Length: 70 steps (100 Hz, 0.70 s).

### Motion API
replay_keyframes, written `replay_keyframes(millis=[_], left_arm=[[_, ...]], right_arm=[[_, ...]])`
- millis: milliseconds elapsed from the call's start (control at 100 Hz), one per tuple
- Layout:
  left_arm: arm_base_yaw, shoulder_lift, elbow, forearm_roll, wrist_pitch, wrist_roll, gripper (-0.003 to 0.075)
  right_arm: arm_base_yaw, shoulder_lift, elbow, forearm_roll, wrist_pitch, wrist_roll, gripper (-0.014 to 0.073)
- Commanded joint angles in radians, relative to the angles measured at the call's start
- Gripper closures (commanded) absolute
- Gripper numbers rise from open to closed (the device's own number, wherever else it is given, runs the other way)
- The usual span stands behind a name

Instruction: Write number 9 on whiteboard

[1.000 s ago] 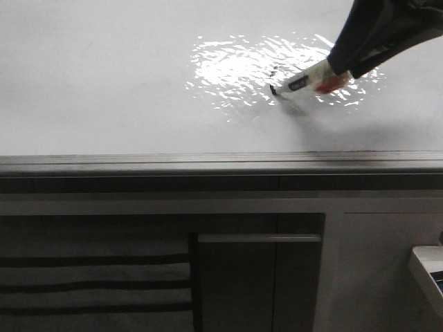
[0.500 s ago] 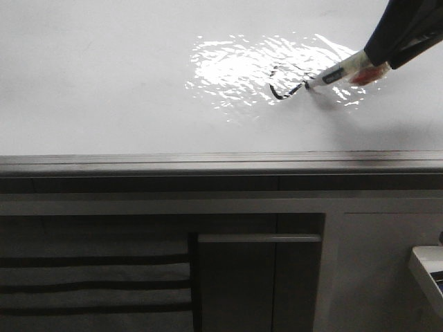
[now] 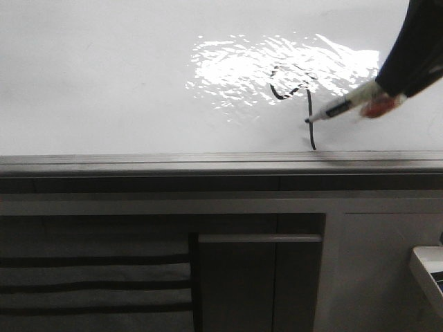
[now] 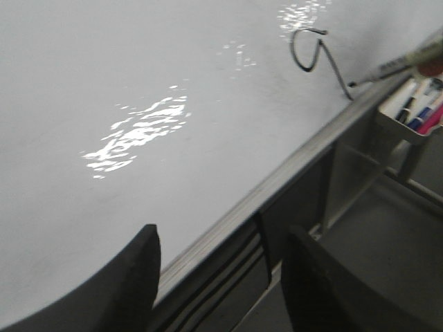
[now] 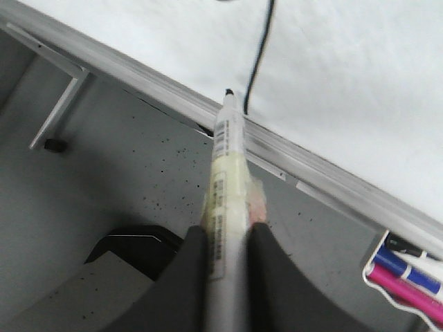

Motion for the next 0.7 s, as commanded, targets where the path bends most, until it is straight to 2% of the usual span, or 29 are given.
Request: replay_keyframes(millis=[0, 260, 400, 690], left_arm=[[-0.064, 0.035, -0.036, -0.058, -0.057, 0.068, 0.0352], [-0.318, 0.249, -0.124, -0.058, -0.049, 0.230, 0.0351], [-0.385, 0.379, -0.228, -0.058, -0.045, 0.262, 0.0351], [-0.455, 0.598, -0.418, -0.058, -0.015, 0.314, 0.0351]], right_arm=[[0.024, -0.060, -0.074, 0.035, 0.045, -0.135, 0.0648], [0.100, -0.129, -0.108, 0.038, 0.203, -0.570, 0.0648], [0.119, -0.136, -0.108, 0.044, 0.210, -0.591, 0.0648], [0.119, -0.136, -0.108, 0.044, 0.210, -0.591, 0.0648]])
